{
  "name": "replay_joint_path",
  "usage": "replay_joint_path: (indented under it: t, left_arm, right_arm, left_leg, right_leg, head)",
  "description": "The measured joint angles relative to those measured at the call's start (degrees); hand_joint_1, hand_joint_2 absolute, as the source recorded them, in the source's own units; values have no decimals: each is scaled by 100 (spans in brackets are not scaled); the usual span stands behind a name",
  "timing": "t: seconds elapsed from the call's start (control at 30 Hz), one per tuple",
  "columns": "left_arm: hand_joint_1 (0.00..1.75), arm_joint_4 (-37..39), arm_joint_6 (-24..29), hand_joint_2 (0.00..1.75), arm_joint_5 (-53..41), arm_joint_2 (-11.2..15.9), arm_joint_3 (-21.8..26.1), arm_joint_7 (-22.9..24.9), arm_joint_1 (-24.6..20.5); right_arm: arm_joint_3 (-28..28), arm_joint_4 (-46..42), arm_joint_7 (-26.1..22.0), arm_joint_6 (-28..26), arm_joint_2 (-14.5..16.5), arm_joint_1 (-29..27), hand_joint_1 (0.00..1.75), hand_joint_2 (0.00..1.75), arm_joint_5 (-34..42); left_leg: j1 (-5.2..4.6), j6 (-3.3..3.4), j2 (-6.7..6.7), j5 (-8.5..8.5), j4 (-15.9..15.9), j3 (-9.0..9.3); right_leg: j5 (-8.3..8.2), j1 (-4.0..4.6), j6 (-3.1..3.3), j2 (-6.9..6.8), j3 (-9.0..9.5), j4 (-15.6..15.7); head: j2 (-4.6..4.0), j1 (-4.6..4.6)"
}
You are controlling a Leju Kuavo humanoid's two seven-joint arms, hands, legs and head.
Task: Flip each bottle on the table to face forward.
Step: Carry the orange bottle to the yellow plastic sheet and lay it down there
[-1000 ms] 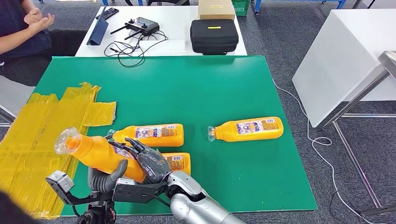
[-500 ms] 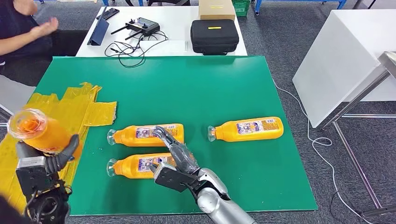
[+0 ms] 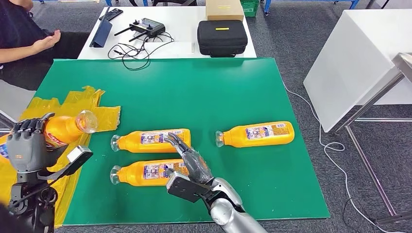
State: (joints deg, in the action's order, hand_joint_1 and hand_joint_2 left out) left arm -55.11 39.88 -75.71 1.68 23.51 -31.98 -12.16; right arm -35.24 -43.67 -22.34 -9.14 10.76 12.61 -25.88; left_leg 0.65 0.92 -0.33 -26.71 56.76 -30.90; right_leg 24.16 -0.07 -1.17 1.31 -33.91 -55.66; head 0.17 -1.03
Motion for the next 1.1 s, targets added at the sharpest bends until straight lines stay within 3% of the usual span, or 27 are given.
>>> replay_joint_path:
  t: [0.13, 0.27, 0.43, 0.57, 0.87, 0.97, 1.0, 1.1]
  left_arm:
    - [175, 534, 10, 175, -1134, -33, 204, 1054, -114]
    - [175, 1177, 14, 175, -1356, 197, -555, 2262, -156]
    - [175, 1932, 14, 175, -1213, 507, -1418, 2737, -283]
    - [101, 2438, 14, 175, -1158, 638, -1711, 2722, -376]
    - [101, 3081, 71, 175, -1119, 723, -1830, 2652, -587]
    - [25, 3151, 80, 175, -1119, 728, -1841, 2649, -622]
    - [0, 3173, 81, 175, -1119, 731, -1842, 2643, -631]
    - [0, 3315, 49, 175, -1080, 740, -1845, 2548, -701]
  right_arm:
    - [27, 0, -39, 27, -11, -30, 0, 0, 2]
    - [29, 1, -142, 85, -55, -54, 0, 0, 57]
    - [21, 2, -188, 99, -100, -97, 0, 0, 95]
    - [14, 0, -118, 99, -117, -149, 0, 0, 73]
    - [-36, -2, 96, 92, -131, -159, 0, 0, -50]
    - [-40, -2, 103, 92, -140, -159, 0, 0, -51]
    - [-41, -2, 115, 89, -142, -158, 0, 44, -61]
    - [-56, -2, 250, 54, -143, -145, 0, 175, -223]
  left_leg:
    - [0, 0, -9, 0, 0, -1]
    - [-1, 0, -11, 0, 0, -4]
    - [-1, 0, -10, 0, 0, -5]
    - [0, 0, -9, 0, 0, -6]
    - [1, -1, -12, 0, -1, -5]
    - [0, -1, -12, 1, -1, -1]
    - [0, -1, -12, 1, -1, -1]
    - [0, -2, -14, 2, -1, 0]
  right_leg:
    - [0, 1, 0, -3, -1, 0]
    - [0, 0, 0, -5, -1, 0]
    - [0, 0, 0, -4, -2, 0]
    - [0, 0, 0, -4, -4, 0]
    - [0, 0, 0, -6, 1, 0]
    - [0, 0, 0, -6, 5, 0]
    - [0, 0, 0, -6, 6, 0]
    - [0, -1, 0, -8, 8, 0]
  head:
    - [0, 1]
    - [0, 2]
    - [0, 1]
    - [0, 1]
    - [0, 0]
    - [0, 0]
    - [0, 0]
    - [0, 0]
